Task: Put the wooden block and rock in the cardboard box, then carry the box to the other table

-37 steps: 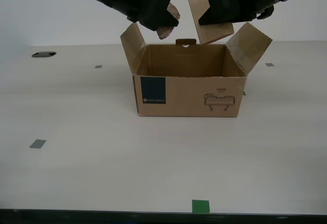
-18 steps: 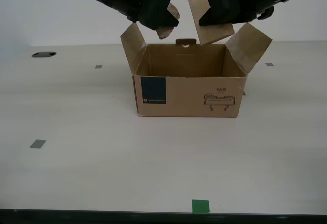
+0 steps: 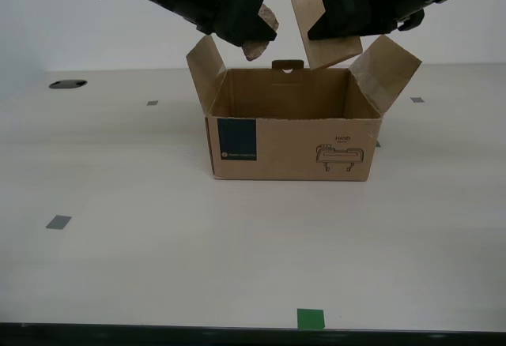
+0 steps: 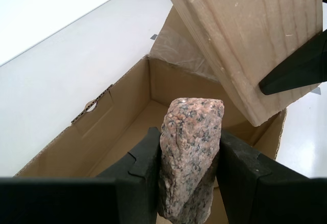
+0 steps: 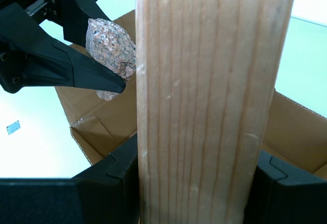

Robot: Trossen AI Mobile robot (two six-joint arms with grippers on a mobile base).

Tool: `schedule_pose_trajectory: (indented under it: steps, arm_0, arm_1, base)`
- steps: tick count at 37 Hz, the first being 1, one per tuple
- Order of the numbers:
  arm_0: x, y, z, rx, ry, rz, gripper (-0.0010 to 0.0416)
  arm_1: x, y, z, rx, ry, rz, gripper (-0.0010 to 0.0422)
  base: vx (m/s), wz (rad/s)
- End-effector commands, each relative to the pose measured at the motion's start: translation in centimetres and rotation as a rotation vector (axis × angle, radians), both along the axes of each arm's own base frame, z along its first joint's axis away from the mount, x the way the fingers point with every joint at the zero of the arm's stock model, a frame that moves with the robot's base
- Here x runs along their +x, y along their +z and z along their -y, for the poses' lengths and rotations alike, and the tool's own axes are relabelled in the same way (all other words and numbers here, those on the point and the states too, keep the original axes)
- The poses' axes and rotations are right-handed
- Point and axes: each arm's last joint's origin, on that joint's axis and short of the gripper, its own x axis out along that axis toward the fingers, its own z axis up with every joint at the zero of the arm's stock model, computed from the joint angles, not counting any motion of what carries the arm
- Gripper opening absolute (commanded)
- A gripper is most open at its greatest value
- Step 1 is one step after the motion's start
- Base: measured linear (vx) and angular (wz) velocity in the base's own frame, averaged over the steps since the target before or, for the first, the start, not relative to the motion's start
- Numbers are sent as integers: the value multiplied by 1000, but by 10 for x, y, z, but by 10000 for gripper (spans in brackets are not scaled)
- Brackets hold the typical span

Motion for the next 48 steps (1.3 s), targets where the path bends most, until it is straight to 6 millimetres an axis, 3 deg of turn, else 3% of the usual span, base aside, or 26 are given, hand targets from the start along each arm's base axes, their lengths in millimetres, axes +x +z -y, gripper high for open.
schedule_pose_trajectory:
  steps: [1, 15, 20, 32, 48]
  arm_0:
    - [0, 1, 0, 6, 4, 7, 2]
    - [0, 1, 0, 0, 8, 13, 4]
    - [0, 1, 0, 0, 8, 12, 26]
    - [0, 1, 0, -2, 3, 14, 139]
    - [0, 1, 0, -4, -3, 14, 333]
  arm_1:
    - [0, 1, 1, -4, -7, 8, 3]
    - [0, 1, 1, -5, -6, 8, 114]
    - [0, 1, 1, -5, -6, 8, 154]
    - [0, 1, 1, -5, -5, 9, 225]
    - [1, 1, 0, 6, 39, 8, 277]
  base:
    - [0, 0]
    - [0, 0]
    - [0, 0]
    - [0, 0]
    - [0, 0]
